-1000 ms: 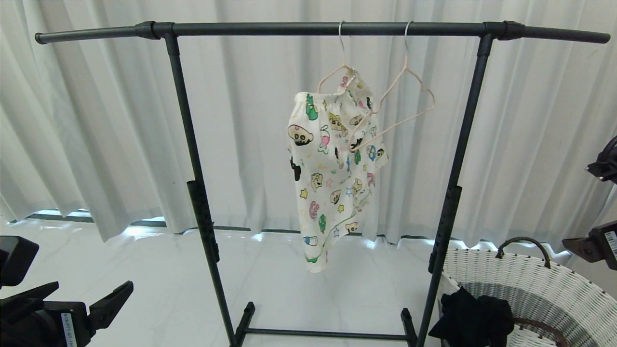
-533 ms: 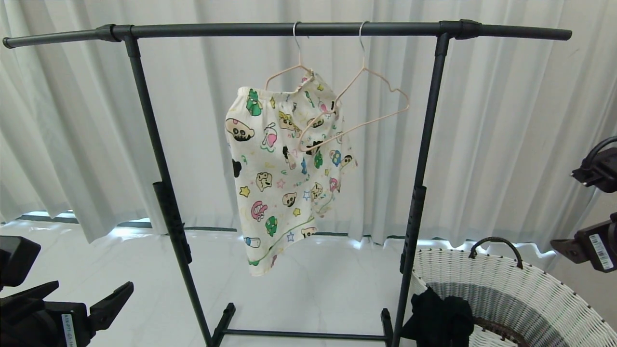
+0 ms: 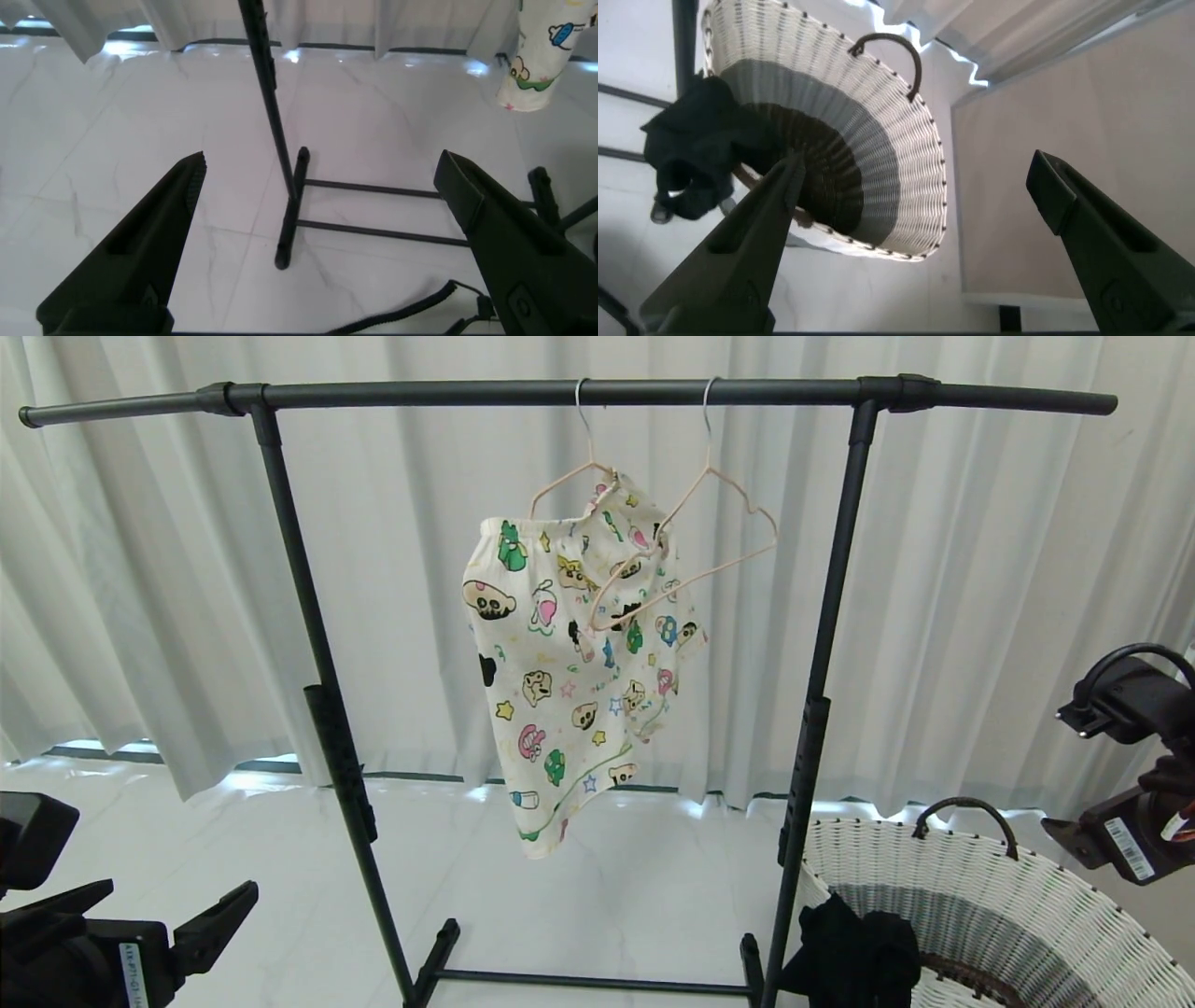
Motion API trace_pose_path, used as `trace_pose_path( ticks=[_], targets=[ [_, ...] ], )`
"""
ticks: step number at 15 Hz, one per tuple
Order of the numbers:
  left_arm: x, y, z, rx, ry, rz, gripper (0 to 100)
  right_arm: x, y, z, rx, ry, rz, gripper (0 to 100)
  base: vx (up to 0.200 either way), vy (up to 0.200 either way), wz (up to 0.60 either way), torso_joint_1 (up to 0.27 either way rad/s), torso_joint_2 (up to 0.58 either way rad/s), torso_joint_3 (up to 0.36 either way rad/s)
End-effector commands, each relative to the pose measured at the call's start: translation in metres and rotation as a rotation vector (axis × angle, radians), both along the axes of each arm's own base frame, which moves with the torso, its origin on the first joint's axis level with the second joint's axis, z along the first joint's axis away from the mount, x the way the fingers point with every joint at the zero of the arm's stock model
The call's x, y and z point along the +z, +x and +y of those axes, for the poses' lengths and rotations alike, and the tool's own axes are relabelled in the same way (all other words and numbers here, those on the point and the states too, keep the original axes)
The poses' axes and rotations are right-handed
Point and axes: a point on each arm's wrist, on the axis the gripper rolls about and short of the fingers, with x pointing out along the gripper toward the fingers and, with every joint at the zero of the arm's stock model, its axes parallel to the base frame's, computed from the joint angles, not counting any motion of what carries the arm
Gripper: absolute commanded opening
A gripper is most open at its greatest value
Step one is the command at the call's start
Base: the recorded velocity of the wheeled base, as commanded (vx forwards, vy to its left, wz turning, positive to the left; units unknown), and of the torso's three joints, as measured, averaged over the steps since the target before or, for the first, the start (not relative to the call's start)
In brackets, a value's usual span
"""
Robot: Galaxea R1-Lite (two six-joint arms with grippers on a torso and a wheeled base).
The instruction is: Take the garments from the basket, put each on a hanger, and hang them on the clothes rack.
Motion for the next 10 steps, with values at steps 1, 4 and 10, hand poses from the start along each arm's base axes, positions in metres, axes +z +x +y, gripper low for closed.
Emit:
trace_pose_path(
  ticks=[1,4,10],
  targets=[
    [0.000,0.000,0.000,0.002,0.001,0.000,100,-0.002,0.000,0.000,-0.002,-0.002,0.008,100,0.000,0.000,0.00,0.000,0.00,0.000],
    [0.000,0.000,0.000,-0.002,0.008,0.000,100,-0.004,0.001,0.000,-0.004,-0.005,0.017,100,0.000,0.000,0.00,0.000,0.00,0.000],
    [0.007,0.003,0.000,-0.014,0.023,-0.020,100,-0.043,-0.005,0.001,0.138,-0.014,0.145,100,0.133,0.000,0.00,0.001,0.00,0.003]
  ],
)
